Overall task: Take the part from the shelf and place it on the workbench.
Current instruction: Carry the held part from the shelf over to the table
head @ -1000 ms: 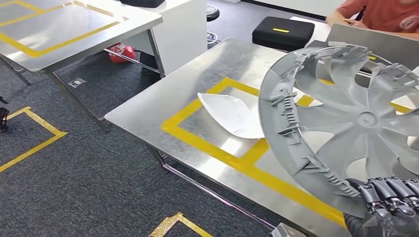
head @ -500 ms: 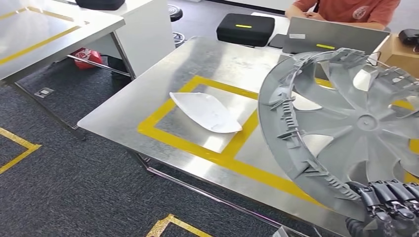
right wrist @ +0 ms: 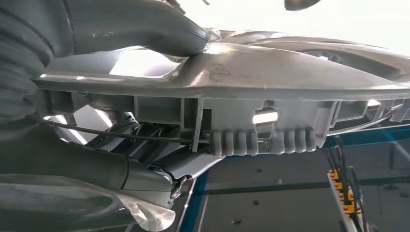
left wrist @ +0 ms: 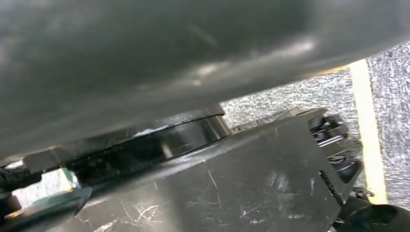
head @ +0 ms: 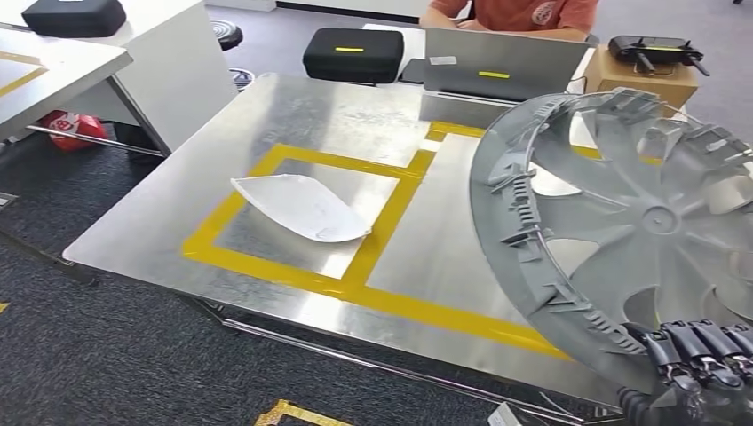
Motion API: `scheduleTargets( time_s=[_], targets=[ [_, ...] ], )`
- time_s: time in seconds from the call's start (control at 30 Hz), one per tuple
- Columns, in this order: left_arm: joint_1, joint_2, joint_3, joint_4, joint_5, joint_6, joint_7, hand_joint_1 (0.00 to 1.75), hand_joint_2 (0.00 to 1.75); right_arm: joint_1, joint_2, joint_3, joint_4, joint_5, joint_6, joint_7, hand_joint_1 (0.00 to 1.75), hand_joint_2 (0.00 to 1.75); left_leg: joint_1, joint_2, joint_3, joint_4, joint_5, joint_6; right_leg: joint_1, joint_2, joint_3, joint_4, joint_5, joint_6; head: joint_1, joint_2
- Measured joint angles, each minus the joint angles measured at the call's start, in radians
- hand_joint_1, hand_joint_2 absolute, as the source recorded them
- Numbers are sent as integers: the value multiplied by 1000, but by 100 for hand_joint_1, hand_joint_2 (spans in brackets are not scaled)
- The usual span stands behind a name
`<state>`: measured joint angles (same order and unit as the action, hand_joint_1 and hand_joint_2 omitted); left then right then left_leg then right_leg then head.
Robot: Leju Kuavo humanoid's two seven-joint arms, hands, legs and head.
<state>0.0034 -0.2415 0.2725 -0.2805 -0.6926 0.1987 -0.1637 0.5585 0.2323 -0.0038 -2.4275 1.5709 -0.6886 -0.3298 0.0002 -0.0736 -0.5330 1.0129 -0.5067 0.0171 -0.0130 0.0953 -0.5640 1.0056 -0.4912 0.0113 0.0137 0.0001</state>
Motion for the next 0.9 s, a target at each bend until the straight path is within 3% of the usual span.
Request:
scheduleTargets(
  time_s=[0.07,0.13,0.23,0.27,0.3,0.33,0.43,0.5,0.57,0.63,0.7,0.77,0.8,0.83,0.9],
  targets=[
    [-1,-1,0,0,0,0,0,0,0,2,0,0,0,0,0,0,175,175,1,17,3,-11,1,4,-4,16,-10,0,4,13,0,0],
    [-2,-4,0,0,1,-1,-1,0,0,4,0,0,0,0,0,0,175,175,4,39,6,-24,8,13,-2,-11,-31,29,-18,23,4,0],
    [-1,-6,1,0,1,-2,-1,0,0,-1,0,1,2,0,0,0,175,175,4,77,6,-29,11,20,0,-75,-111,195,-103,33,12,0],
    [0,-6,1,0,1,-2,-1,0,0,-1,0,1,3,0,0,0,175,175,3,90,6,-29,10,20,-1,-83,-134,245,-119,36,12,0],
    [1,-6,1,0,1,-3,-1,0,0,-1,0,0,4,0,0,0,175,175,3,102,6,-28,9,20,-2,-90,-142,265,-118,38,12,0],
    [1,-6,1,0,1,-3,-1,0,0,0,0,0,5,0,0,0,175,175,3,113,7,-27,8,19,-3,-95,-130,246,-98,39,12,0],
    [0,-7,2,0,1,-3,-1,0,0,0,0,0,7,0,0,1,175,175,0,137,13,-22,0,8,-4,-142,-24,54,-18,37,13,0],
    [0,-6,2,0,1,-3,-1,0,0,0,0,0,7,0,0,2,175,175,-6,150,15,-19,-5,-3,0,-160,8,-2,-12,26,11,0],
    [0,-6,2,0,1,-3,-1,0,0,1,0,0,8,0,0,2,175,175,-7,164,18,-18,-7,-11,2,-142,7,-1,-10,13,8,0],
    [-1,-6,2,0,1,-2,-1,0,0,2,0,1,8,0,0,2,175,175,-3,150,12,6,-30,-21,-1,-124,5,-4,-5,2,5,0],
    [-1,-6,2,0,1,-2,-1,0,0,2,0,1,8,0,0,3,175,175,2,110,-28,106,-90,-29,-3,-107,3,-5,-1,-7,-1,0],
    [1,-6,2,0,1,-2,-1,0,0,1,0,2,10,0,0,5,175,175,2,88,-89,237,-144,-30,0,-86,1,-5,1,-11,-4,0],
    [3,-5,2,0,1,-2,-1,0,0,2,0,2,11,0,0,7,175,175,2,85,-106,269,-146,-28,2,-74,1,-4,1,-12,-4,0],
    [4,-5,2,0,1,-3,-1,0,0,2,0,2,12,0,0,8,175,175,1,83,-106,263,-127,-24,4,-61,1,-4,2,-13,-4,0],
    [4,-5,2,0,1,-3,-2,0,0,3,0,2,14,0,0,8,175,175,-2,61,-60,149,-51,-8,8,-36,3,-4,3,-13,-4,0]
  ],
)
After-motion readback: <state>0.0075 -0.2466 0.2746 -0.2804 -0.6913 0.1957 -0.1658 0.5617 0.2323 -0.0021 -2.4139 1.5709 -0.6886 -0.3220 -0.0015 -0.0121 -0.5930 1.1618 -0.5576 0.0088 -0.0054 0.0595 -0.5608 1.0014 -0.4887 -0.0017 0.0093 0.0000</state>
